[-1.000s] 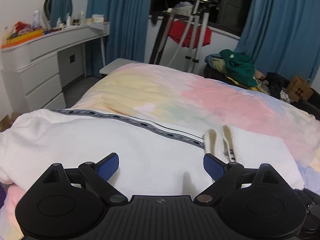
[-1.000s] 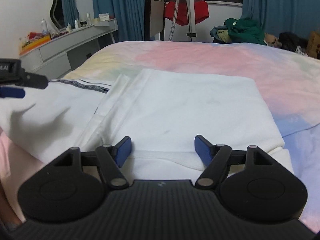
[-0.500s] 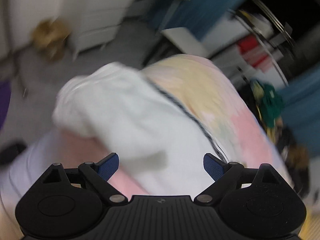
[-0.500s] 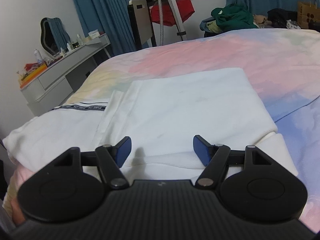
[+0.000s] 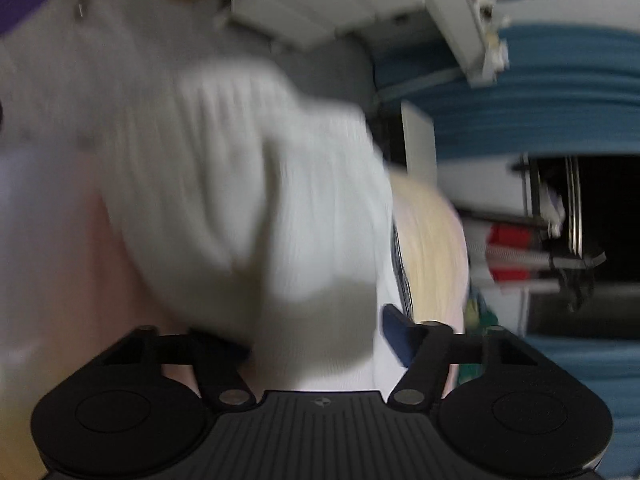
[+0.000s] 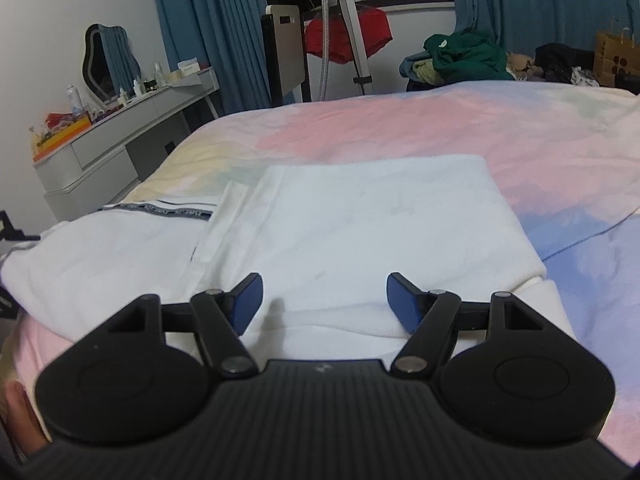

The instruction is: Fold clothes

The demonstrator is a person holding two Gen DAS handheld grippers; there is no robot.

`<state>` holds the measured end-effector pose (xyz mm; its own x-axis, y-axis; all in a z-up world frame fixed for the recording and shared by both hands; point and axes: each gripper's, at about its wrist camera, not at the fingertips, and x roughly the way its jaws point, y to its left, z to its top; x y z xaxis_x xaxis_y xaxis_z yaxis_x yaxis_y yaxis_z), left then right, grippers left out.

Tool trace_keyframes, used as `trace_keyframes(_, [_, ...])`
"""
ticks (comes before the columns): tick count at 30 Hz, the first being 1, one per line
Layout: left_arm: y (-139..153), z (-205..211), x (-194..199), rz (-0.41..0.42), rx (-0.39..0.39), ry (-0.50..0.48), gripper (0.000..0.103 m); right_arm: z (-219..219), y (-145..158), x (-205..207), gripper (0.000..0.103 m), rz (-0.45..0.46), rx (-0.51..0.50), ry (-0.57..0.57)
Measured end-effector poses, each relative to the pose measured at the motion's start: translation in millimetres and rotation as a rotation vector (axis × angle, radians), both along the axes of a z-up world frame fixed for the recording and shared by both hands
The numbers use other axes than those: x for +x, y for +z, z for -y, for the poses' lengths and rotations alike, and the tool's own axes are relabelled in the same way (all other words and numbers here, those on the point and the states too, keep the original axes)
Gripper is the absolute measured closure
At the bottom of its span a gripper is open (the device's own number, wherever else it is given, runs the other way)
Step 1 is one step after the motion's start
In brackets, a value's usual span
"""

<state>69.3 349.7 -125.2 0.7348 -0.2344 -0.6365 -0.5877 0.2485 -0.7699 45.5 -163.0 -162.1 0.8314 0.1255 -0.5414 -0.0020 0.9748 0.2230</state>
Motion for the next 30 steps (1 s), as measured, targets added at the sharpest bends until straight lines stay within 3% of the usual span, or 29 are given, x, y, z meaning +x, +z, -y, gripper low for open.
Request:
trace_keyframes(3, [-7, -7, 6, -0.008, 0.012, 0.011, 0.062, -4, -1, 5, 0.032, -0.008, -0.015, 0.019])
trace_keyframes(7, [15, 11, 14, -0.008, 0.197, -0.018, 0.074, -16, -21, 16, 0.03, -0.067, -0.127, 0.082])
trace_keyframes(9, [36, 26, 20, -0.004, 0.339, -0.048, 0.078, -18, -24, 17, 0.029, -0.059, -0.135, 0.083])
trace_keyframes(13, [88, 69, 32, 0.044, 0.634, -0.105, 0.08, -6, -19, 16, 0.03, -0.061, -0.051, 0.069])
trace_keyframes(17, [142, 146, 42, 0.128, 1.024, -0.237, 0.08, 10, -7, 10, 0.032, -0.059, 0.051, 0.015])
trace_keyframes(22, [186, 259, 44, 0.308, 1.384, -0.373, 0.08, 42, 16, -8, 0.031, -0.024, 0.105, -0.132])
trace_keyframes(30, [145, 441, 5, 0.532, 1.554, -0.629, 0.081, 119, 30, -24, 0.031, -0.001, 0.257, -0.37])
